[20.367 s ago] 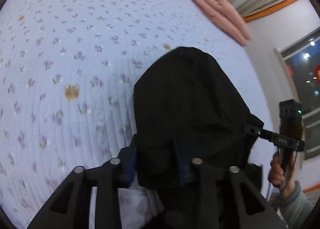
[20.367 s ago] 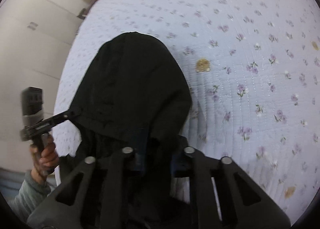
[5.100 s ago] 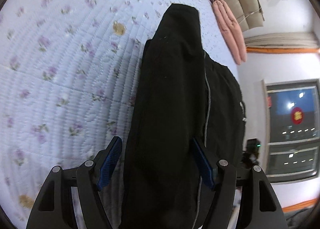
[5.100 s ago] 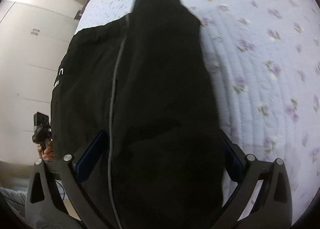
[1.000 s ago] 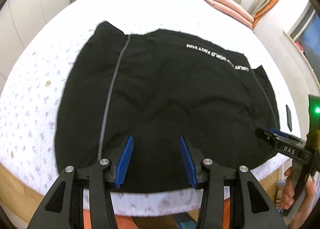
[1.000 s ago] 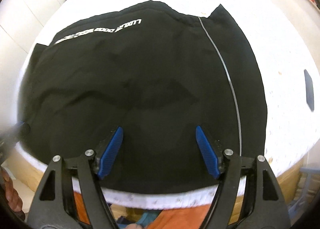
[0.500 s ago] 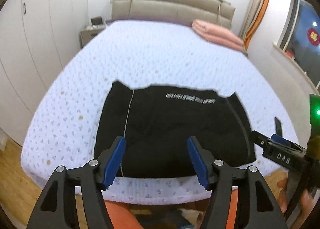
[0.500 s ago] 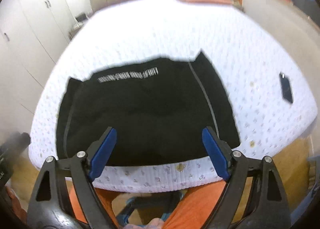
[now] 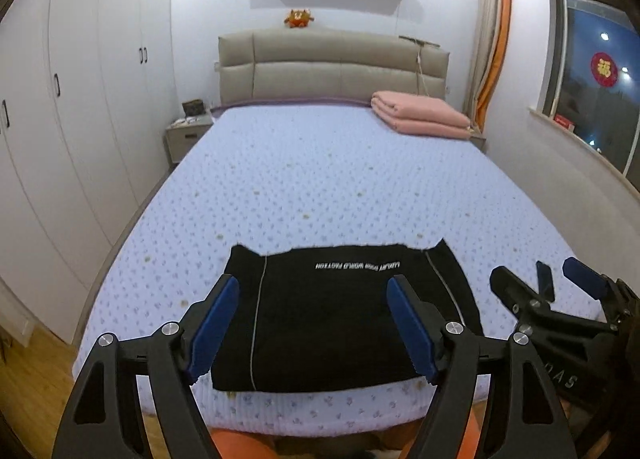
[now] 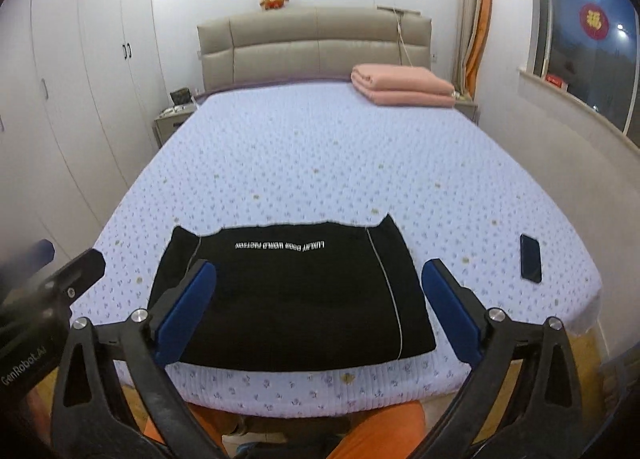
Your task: Fold large clothes
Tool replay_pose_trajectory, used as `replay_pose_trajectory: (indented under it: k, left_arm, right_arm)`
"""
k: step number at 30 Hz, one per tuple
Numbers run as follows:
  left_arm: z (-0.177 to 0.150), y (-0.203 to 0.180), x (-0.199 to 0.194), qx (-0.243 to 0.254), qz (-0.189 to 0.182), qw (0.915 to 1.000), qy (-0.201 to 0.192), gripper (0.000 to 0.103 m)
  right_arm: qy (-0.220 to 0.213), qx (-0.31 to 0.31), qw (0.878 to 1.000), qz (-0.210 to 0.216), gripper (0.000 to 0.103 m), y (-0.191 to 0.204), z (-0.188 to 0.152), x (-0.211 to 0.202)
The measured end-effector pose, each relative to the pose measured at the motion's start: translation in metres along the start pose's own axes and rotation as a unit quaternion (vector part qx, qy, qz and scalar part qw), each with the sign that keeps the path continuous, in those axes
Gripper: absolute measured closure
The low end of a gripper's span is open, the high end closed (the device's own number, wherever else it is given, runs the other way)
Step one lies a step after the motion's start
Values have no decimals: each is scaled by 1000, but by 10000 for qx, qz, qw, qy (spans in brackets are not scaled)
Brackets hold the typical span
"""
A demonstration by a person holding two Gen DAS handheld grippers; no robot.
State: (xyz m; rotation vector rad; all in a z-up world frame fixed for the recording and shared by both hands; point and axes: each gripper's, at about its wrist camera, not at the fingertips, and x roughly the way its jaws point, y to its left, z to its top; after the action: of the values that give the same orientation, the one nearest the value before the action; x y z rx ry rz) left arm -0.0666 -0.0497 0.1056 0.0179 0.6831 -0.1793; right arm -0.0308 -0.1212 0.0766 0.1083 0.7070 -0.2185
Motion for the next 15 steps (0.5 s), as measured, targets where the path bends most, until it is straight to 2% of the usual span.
replay_pose_trajectory:
  k: [5,15]
  left_arm:
    - [3,-4,8,80,143,9998,75,24]
    - [1,-1,45,35,117,9989,462,24]
  right_arm:
    - [-12,-66,10000,-42,0,4,6,2]
    - [288,-80,9994,-167,0,0,7,26]
